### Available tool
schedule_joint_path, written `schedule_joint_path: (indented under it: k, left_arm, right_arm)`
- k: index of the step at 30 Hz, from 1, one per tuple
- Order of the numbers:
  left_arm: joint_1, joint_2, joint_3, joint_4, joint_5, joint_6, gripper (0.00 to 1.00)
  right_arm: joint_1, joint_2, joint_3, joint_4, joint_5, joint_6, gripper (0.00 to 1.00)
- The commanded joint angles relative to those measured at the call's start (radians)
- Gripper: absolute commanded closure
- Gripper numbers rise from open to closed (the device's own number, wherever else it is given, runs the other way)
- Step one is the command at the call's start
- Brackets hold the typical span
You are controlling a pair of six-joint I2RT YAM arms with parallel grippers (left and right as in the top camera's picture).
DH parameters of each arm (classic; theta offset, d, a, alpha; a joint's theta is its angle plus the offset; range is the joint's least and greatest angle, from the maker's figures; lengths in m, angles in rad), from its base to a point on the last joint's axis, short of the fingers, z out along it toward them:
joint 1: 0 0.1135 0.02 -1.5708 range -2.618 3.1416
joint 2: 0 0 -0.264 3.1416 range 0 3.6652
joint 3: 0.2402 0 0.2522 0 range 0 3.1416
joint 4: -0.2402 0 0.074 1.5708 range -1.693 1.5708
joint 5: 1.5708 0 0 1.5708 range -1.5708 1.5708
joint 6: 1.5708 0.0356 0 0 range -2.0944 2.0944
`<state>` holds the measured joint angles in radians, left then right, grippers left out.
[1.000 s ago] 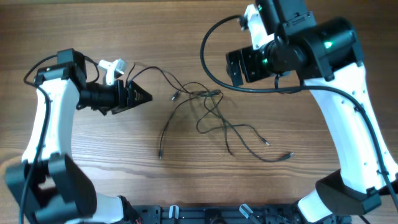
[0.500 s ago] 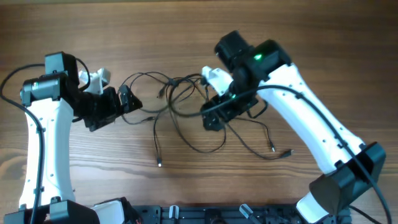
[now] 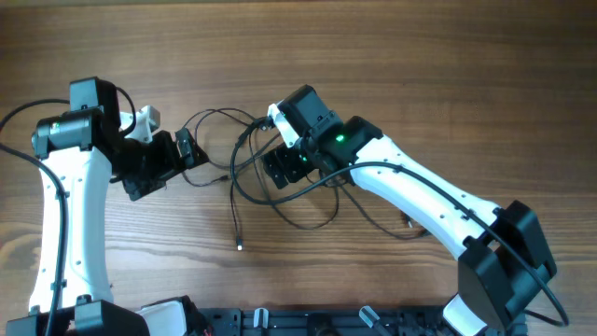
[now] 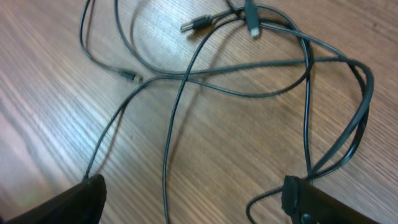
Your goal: Untangle cables
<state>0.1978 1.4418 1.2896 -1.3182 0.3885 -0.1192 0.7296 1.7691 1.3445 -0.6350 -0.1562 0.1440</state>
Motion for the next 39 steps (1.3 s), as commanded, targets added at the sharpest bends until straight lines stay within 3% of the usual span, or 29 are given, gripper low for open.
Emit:
schedule_joint_path:
  k: [1, 12, 14, 16, 18, 25, 30, 32, 39]
  left_arm:
    - [-0.005, 0.006, 0.005, -0.009, -0.008, -0.016, 0.0]
    - [-0.005, 0.006, 0.005, -0.022, -0.008, -0.016, 0.0]
    - [-0.005, 0.006, 0.005, -0.022, -0.008, -0.016, 0.0]
    - [-0.005, 0.006, 0.005, -0.023, -0.008, -0.016, 0.0]
    - [-0.005, 0.006, 0.005, -0.022, -0.008, -0.016, 0.0]
    - [-0.005, 0.006, 0.005, -0.022, -0.008, -0.016, 0.0]
    - [-0.005, 0.006, 0.005, -0.022, -0.008, -0.016, 0.0]
    - [-0.005, 0.006, 0.005, -0.022, -0.008, -0.016, 0.0]
    - [-0.005, 0.006, 0.005, -0.022, -0.008, -0.016, 0.0]
  right_arm:
    - [-0.008, 0.013, -0.029, 0.028, 0.114, 0.095, 0.1]
    - [-0.056, 0.154, -0.029, 0.014, 0.163, 0.122, 0.17]
    - [-0.056, 0.172, -0.029, 0.014, 0.156, 0.124, 0.26]
    - [-0.056, 0.171, -0.028, 0.013, 0.156, 0.135, 0.44]
    - [-0.056, 0.17, -0.028, 0.009, 0.156, 0.161, 0.55]
    - [-0.056, 0.17, -0.026, -0.049, 0.159, 0.199, 0.57]
    - [-0.056, 0.17, -0.026, -0.084, 0.184, 0.357, 0.79]
    - [-0.056, 0.17, -0.026, -0.105, 0.182, 0.365, 0.96]
    - [-0.056, 0.131, 0.08, -0.209, 0.187, 0.347, 0.96]
